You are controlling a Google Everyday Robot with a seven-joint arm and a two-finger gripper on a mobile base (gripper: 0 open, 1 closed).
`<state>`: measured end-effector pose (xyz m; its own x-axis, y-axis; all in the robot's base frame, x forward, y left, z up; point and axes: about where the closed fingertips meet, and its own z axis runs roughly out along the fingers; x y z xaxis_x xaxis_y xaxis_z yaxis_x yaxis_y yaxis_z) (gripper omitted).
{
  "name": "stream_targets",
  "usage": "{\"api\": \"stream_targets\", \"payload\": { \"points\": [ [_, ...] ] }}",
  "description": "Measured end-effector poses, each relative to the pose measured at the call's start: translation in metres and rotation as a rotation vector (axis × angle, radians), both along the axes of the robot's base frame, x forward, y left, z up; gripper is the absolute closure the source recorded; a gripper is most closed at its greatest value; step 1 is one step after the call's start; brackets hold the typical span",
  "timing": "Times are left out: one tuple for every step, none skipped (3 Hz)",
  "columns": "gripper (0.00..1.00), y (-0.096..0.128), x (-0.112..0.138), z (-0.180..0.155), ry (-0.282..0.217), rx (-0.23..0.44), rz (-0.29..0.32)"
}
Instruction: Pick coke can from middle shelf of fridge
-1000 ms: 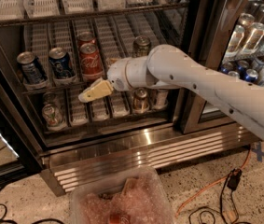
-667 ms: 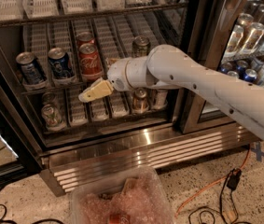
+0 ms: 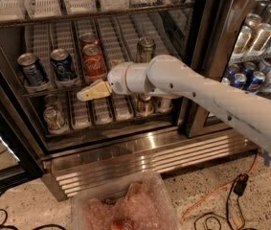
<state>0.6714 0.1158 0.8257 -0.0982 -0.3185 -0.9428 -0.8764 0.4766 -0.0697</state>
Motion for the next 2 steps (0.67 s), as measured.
{"api": "stream_targets", "payload": {
  "points": [
    [0.0,0.006,0.015,-0.003,-0.008,0.061,-0.057],
    [0.0,0.011,0.025,-0.006,-0.023,0.105,-0.093]
  ]
}}
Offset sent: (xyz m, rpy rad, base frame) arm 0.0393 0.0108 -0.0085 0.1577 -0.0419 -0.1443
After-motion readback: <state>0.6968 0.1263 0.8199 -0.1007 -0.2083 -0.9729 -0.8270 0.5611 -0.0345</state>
